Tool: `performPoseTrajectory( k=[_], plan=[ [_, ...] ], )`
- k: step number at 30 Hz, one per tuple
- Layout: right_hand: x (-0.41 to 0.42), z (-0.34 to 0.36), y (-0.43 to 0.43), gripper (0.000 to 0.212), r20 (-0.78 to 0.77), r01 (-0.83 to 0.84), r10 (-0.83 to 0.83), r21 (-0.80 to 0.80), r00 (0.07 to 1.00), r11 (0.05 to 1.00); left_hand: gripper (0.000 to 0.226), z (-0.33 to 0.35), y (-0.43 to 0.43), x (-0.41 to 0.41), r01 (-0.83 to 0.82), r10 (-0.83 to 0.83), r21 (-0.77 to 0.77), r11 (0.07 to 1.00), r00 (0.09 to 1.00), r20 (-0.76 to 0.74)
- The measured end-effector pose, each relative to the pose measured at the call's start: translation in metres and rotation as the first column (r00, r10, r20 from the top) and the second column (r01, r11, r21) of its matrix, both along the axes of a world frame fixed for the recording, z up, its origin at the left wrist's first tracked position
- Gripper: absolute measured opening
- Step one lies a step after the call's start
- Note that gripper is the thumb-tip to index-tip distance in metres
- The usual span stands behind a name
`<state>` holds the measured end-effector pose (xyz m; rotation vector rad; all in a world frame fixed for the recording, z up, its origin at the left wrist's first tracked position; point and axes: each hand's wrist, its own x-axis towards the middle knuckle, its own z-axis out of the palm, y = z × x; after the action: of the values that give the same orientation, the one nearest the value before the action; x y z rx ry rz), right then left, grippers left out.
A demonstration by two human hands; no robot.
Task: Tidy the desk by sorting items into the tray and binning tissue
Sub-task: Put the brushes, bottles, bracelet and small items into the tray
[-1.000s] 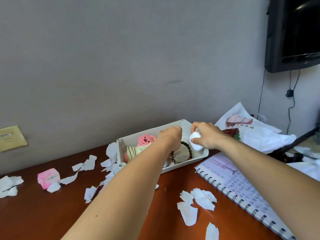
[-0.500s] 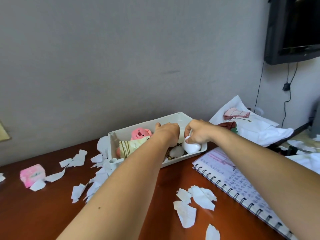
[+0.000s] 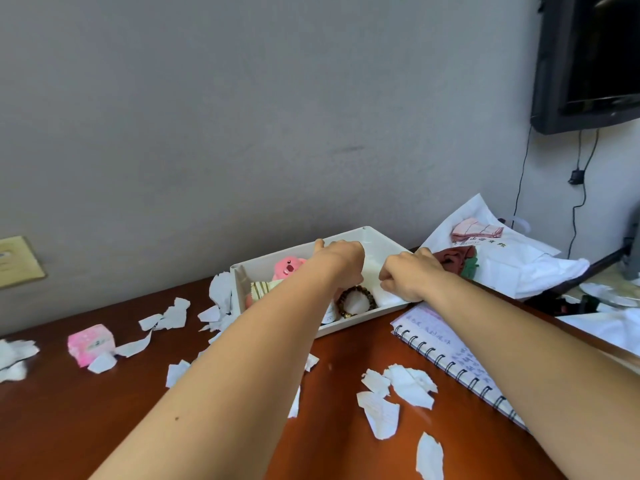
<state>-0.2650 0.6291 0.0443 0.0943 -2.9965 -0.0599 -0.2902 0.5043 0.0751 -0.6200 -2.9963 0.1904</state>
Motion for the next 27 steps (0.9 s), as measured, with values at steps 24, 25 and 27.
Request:
performPoseTrajectory(
  k=[24,25,27],
  plan=[
    [0.132,0.066,-0.159,0.026,0.075,-0.324,0.359,-0.294,0.930,0.899,0.037,0.053,-0.234,0.182,-0.069,0.068,0.083,0.994,0.998,0.018],
    [0.136,0.063,-0.170,0.027,0.085,-0.340,0.379,-0.291,0.922,0.894,0.037,0.049,-0.247,0.189,-0.093,0.091,0.094,0.991,0.995,0.026],
    [0.143,0.057,-0.192,0.028,0.125,-0.367,0.419,-0.305,0.899,0.879,0.036,0.039,-0.271,0.203,-0.149,0.143,0.121,0.981,0.988,0.056]
  ],
)
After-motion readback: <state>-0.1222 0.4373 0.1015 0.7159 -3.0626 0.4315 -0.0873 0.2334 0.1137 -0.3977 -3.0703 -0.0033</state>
